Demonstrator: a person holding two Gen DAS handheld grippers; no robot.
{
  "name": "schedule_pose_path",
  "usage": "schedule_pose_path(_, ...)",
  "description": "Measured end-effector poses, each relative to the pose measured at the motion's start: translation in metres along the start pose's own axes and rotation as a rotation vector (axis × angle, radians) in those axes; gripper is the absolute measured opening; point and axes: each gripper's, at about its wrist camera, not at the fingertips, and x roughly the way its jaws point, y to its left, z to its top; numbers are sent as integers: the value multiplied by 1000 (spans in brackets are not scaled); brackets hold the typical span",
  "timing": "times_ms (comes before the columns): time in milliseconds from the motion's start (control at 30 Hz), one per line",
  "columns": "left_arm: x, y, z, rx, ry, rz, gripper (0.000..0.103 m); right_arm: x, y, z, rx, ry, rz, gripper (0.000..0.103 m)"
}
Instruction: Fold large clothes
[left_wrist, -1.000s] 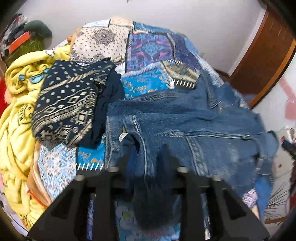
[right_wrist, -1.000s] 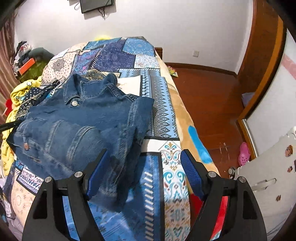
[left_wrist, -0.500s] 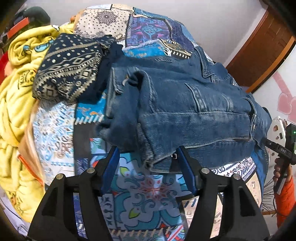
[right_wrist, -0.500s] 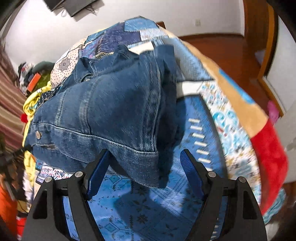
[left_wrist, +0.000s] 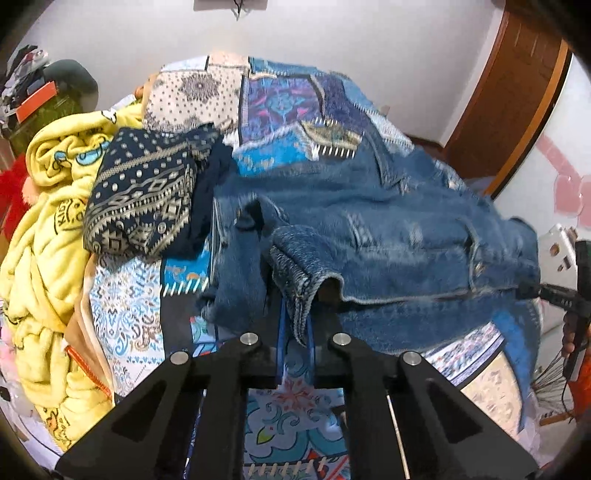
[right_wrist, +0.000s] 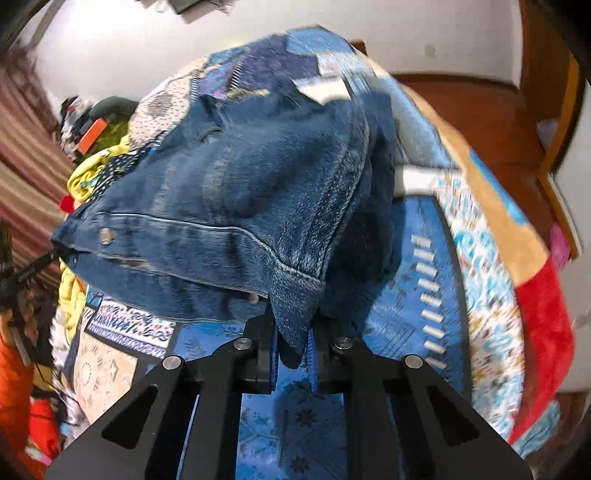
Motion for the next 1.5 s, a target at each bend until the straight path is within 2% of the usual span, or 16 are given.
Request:
schedule_pose_path(233, -4, -5, 30, -10, -61, -33, 6, -21, 13, 30, -84, -78, 12, 10)
schedule_pose_path(433, 10, 3, 75, -51, -88, -59, 6, -16, 17, 83, -119, -164, -18, 10)
schedule_pose_path(600, 60, 18, 105, -77, -30, -4, 6, 19, 3, 134, -82, -173, -62, 10)
schedule_pose_path(767, 114, 31, 107, -80, 50, 57, 8, 69, -9, 163, -70, -91, -126, 10)
schedule_pose_path(833, 126, 36, 104, -88, 59, 70, 11, 79, -13, 168, -79, -59, -131, 10)
schedule_pose_path(933, 134, 42, 103, -83, 45, 94, 20, 82, -22, 171, -87, -48, -115, 11)
schedule_pose_path(1000, 137, 46, 104, -88, 51, 95, 24, 75, -30, 173, -86, -65, -126, 18)
schedule_pose_path(1033, 140, 49, 104, -93, 59, 88, 24, 68, -35, 174, -92, -89, -178, 20)
schedule_pose_path(1133, 143, 52, 105, -106, 73, 81, 24, 50, -55, 181, -52, -112, -186, 37)
schedule_pose_path(1233, 133, 45, 109, -83, 51, 104, 24, 25, -65, 178, -43, -151, -287, 38)
schedule_pose_path(1300, 119, 37, 113, -47, 13, 133, 25, 14, -61, 174, -70, -169, -314, 38)
schedule_pose_path(1433, 79, 18, 122, 19, -83, 169, 30, 1, -43, 160, -112, -184, -275, 38)
schedule_pose_path(1500, 62, 11, 125, 41, -111, 179, 38, -1, -23, 151, -149, -192, -248, 38)
